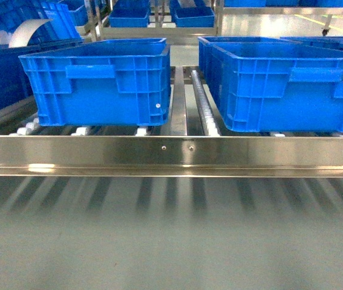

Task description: Sort blue parts and orange caps into right shelf containers

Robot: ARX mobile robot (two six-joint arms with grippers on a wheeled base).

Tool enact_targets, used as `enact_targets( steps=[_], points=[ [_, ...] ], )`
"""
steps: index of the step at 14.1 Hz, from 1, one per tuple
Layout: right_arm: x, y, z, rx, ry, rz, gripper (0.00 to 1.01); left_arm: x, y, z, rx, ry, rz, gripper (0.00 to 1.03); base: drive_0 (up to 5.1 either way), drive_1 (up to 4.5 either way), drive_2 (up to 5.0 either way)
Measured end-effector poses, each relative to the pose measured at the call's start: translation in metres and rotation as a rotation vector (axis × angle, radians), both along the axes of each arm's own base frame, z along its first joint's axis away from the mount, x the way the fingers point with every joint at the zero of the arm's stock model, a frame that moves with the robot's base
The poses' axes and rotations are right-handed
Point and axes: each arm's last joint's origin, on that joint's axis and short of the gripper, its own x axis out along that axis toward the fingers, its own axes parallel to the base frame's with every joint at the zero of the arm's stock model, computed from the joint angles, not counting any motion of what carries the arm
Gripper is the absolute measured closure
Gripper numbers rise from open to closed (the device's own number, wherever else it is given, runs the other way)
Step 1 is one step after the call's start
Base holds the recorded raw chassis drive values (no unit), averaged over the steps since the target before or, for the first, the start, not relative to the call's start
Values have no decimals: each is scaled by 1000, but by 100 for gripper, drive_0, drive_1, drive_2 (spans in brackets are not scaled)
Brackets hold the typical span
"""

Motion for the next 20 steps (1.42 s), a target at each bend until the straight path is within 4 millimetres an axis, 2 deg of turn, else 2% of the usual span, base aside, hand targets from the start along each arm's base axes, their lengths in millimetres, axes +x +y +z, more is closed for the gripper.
enact_targets(
  steps=[7, 20],
  points=[
    [0, 0, 0, 0, -1, 0, 59, 0, 0, 0, 0, -1, 0, 60, 0, 0, 0],
    [0, 0, 0, 0, -2, 0, 59, 0, 0, 0, 0, 0, 0, 60, 2, 429, -424]
  ],
)
